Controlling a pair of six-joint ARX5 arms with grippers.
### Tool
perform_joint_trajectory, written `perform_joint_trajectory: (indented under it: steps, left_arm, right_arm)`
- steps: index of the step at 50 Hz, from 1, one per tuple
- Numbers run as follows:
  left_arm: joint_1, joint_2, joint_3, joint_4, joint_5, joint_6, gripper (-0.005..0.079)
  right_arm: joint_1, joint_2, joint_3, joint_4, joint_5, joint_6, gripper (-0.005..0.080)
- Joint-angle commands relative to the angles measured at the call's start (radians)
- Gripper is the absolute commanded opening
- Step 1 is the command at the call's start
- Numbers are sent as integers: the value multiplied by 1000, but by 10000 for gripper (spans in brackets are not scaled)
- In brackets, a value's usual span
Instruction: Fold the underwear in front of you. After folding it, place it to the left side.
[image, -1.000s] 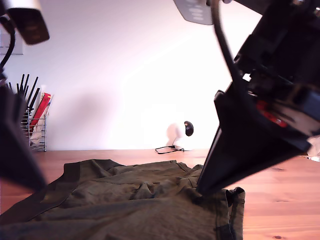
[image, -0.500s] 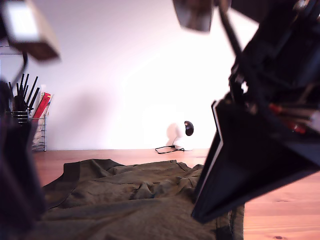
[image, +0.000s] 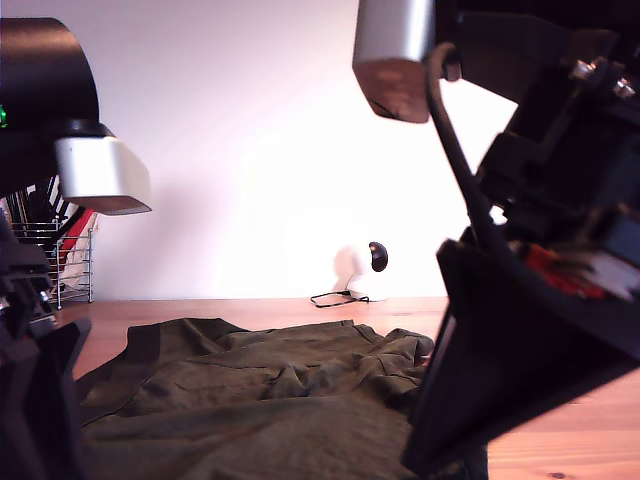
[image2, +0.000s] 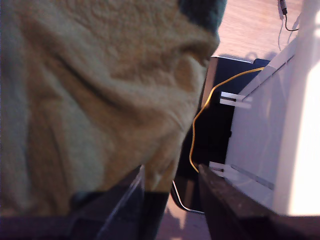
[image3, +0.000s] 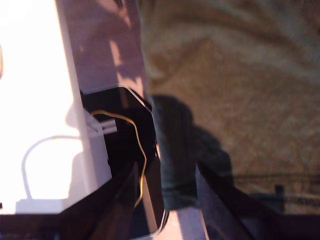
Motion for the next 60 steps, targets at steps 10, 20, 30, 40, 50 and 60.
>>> perform_joint_trajectory:
  steps: [10,20,30,40,50,60]
  left_arm:
    - [0,72,-12,1,-44,5,111]
    - [0,71,50,-79,-42,4,-21]
    - [0,69,124,-150,-42,4,-21]
    - [-1,69,190,-223,-42,4,-21]
    - [-1,69,238,-250,-42,4,-21]
    - [-5,69,265,-294,-29,4,-21]
  right_arm:
    - [-9,2,-15,18,-3,5,335]
    - [-10,2,-15,44,1,-18,341]
    - [-10,2,-14,68,23,-21,353]
    - [-9,2,-14,87,21,-22,353]
    - [14,2,8,90,11,-19,354]
    - [40,2,25,127,-13,-11,378]
